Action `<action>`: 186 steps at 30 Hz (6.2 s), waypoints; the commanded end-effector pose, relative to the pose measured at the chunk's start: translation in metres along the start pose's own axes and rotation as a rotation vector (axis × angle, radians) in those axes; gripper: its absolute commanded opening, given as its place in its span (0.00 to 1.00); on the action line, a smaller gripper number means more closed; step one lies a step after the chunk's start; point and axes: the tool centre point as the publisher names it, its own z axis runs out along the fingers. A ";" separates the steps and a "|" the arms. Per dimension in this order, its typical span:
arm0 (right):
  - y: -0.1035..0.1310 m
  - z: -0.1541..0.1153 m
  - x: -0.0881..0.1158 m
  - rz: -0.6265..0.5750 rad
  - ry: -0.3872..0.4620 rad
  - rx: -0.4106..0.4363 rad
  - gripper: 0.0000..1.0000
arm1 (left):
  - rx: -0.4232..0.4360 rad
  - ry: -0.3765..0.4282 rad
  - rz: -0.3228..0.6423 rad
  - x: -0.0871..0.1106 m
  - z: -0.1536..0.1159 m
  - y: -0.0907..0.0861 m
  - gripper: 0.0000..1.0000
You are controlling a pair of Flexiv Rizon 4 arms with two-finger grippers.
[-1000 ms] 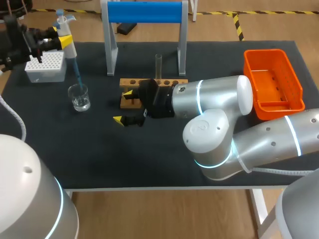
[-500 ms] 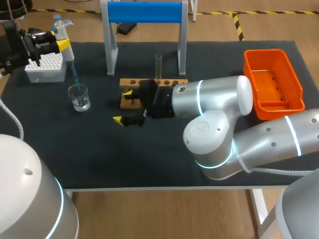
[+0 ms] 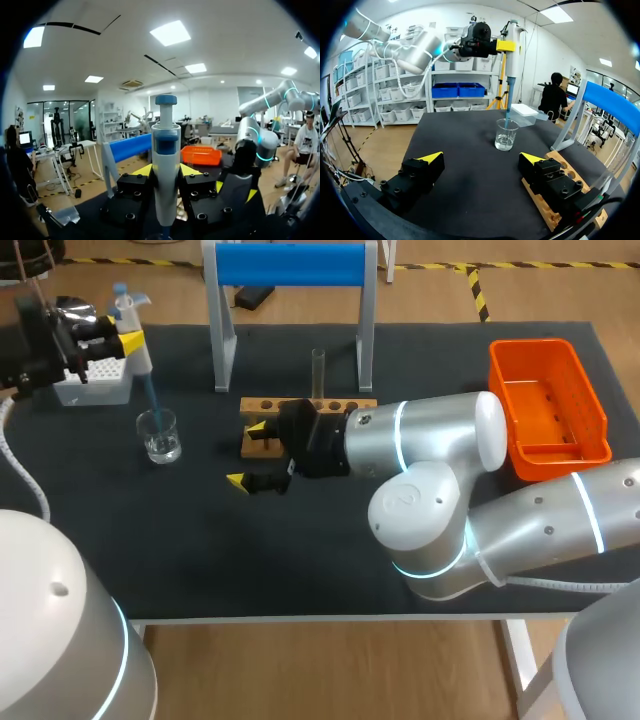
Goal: Invert the test tube, pick up the pipette, mount the tip to pipette, aspirate from beaker and dispense into the tube, eject the tip, return the pipette, and cap with the stopper.
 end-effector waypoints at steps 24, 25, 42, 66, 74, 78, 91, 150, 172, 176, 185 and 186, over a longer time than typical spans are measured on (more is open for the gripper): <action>-0.001 -0.002 0.000 0.000 0.003 -0.003 1.00 | -0.009 -0.001 0.029 -0.013 0.001 0.027 0.00; -0.001 -0.002 0.000 0.000 0.003 -0.003 1.00 | -0.009 0.000 0.029 -0.013 0.001 0.027 0.00; -0.001 -0.002 0.000 0.000 0.003 -0.003 1.00 | -0.022 -0.016 0.020 -0.017 0.000 0.043 0.00; -0.001 -0.002 0.000 0.000 0.003 -0.003 1.00 | -0.013 -0.017 0.012 -0.014 0.005 0.044 0.00; -0.001 -0.002 0.000 0.000 0.003 -0.003 1.00 | -0.013 -0.017 0.012 -0.014 0.005 0.044 0.00; -0.001 -0.002 0.000 0.000 0.003 -0.003 1.00 | -0.013 -0.017 0.012 -0.014 0.005 0.044 0.00; -0.001 -0.002 0.000 0.000 0.003 -0.003 1.00 | -0.013 -0.017 0.012 -0.014 0.005 0.044 0.00; 0.166 -0.112 -0.086 -0.126 0.335 -0.087 1.00 | -0.013 -0.017 0.012 -0.014 0.005 0.044 0.00; 0.174 -0.092 -0.099 -0.168 0.296 -0.062 1.00 | -0.013 -0.017 0.012 -0.014 0.005 0.044 0.00; 0.192 -0.074 -0.106 -0.207 0.333 -0.073 1.00 | -0.013 -0.017 0.012 -0.014 0.005 0.044 0.00; 0.220 -0.035 -0.121 -0.216 0.346 -0.064 0.00 | -0.013 -0.017 0.012 -0.014 0.005 0.044 0.00; 0.222 -0.032 -0.122 -0.214 0.344 -0.063 0.00 | -0.013 -0.017 0.012 -0.014 0.005 0.044 0.00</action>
